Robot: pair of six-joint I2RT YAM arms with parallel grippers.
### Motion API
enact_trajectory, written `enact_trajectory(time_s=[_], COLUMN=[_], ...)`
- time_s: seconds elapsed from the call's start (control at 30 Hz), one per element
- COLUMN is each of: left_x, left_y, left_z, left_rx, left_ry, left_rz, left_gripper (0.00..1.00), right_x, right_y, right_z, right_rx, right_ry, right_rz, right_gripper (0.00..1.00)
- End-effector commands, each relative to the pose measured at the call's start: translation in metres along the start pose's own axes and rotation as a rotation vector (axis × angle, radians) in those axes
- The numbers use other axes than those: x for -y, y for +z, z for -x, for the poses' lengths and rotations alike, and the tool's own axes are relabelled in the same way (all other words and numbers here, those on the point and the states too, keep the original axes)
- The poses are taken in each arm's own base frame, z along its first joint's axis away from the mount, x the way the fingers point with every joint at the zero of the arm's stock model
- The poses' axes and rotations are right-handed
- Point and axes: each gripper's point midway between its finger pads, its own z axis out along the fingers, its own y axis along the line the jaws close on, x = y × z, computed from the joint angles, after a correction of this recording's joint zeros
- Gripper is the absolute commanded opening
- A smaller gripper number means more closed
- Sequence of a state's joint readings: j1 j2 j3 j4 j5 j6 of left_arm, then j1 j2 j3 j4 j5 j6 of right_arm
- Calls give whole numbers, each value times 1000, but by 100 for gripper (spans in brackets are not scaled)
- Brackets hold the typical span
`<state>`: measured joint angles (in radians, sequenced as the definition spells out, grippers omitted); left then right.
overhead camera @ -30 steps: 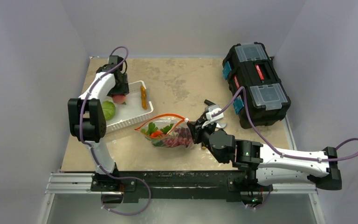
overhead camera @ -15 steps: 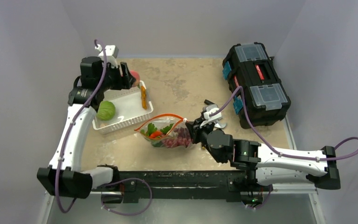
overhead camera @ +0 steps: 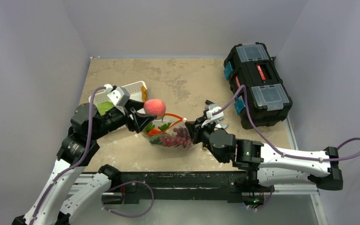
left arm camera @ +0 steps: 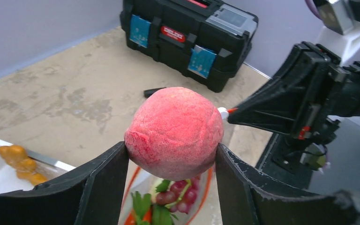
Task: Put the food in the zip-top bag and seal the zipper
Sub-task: Place the fake fruit in the zipper food storage bag.
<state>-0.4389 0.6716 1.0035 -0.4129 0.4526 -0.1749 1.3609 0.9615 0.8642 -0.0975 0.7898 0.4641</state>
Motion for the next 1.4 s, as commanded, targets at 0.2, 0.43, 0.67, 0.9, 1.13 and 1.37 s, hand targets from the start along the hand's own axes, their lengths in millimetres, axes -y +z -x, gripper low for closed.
enact_trajectory(time_s=[0.2,0.43,0.67,0.9,1.13,1.37], left_x=[2,-6,3,27,31,36], left_y=[8,6,-4,18,23,31], left_z=[-52,-50,-24,-56,-67,-72], left_rx=[-200,-199,-218,-458,-521,-568], left_ry=[-9,-30,-48,-83,-68,-66], left_rz=[169,233,220,82,50,13], left_gripper=[8,9,9,8,7,6], right_x=[-12,-11,-13,-12,-11,-15], right_y=[-15,-15,-15,-17,-18,-17], right_z=[48,46,45,48,48,49], right_rx=[97,101,96,104,105,102], right_ry=[169,182,178,185,188,180], right_rz=[69,70,80,84,85,97], right_gripper=[0,0,0,0,0,0])
